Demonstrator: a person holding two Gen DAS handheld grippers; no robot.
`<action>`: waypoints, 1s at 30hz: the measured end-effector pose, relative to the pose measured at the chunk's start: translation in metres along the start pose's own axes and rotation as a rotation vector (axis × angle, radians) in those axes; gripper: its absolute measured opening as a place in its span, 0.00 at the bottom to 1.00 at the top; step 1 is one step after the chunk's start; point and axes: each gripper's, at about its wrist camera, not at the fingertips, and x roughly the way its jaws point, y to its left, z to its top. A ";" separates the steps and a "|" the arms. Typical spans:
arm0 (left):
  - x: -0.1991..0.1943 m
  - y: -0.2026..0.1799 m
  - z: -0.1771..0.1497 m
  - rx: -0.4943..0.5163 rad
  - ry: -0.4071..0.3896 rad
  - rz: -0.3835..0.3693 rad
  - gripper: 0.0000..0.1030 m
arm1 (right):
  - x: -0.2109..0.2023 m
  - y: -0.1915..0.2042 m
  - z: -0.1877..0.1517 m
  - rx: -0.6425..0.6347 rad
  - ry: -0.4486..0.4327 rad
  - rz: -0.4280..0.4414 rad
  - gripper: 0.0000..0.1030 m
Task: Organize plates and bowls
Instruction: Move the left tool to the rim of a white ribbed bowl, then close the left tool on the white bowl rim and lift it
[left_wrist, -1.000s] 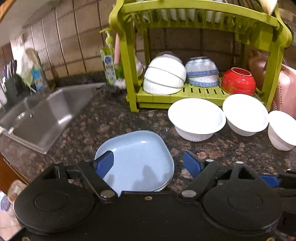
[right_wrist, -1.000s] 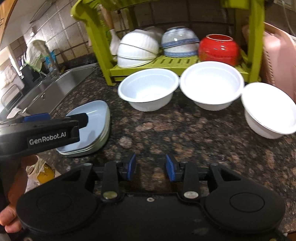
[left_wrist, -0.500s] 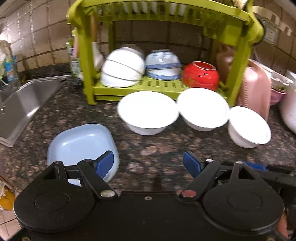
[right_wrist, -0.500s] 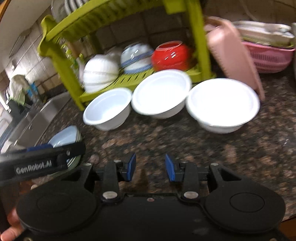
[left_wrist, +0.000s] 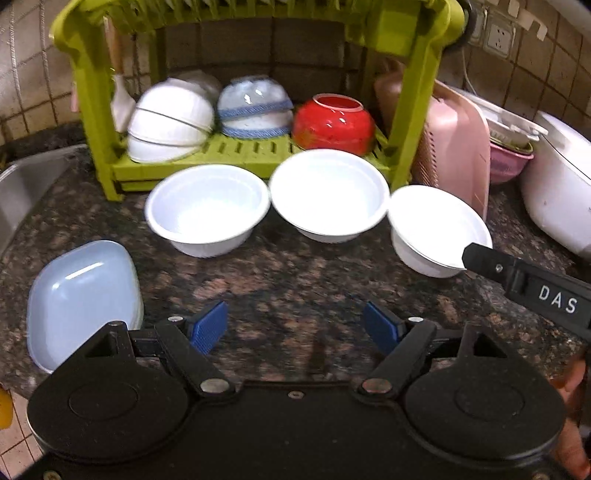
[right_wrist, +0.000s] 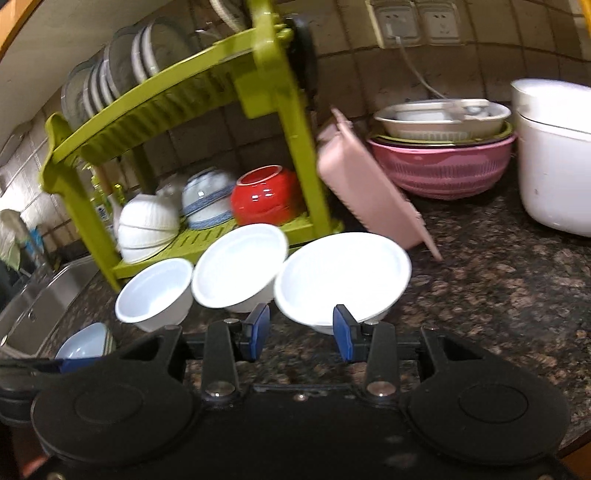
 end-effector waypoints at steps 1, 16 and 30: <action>0.002 -0.003 0.002 -0.001 0.005 -0.011 0.75 | 0.001 -0.004 0.002 0.011 0.005 -0.007 0.39; 0.034 -0.061 0.045 0.032 0.034 -0.044 0.71 | 0.042 -0.043 0.054 0.044 0.053 -0.118 0.36; 0.069 -0.074 0.055 0.003 0.080 -0.134 0.64 | 0.076 -0.064 0.052 0.094 0.081 -0.148 0.32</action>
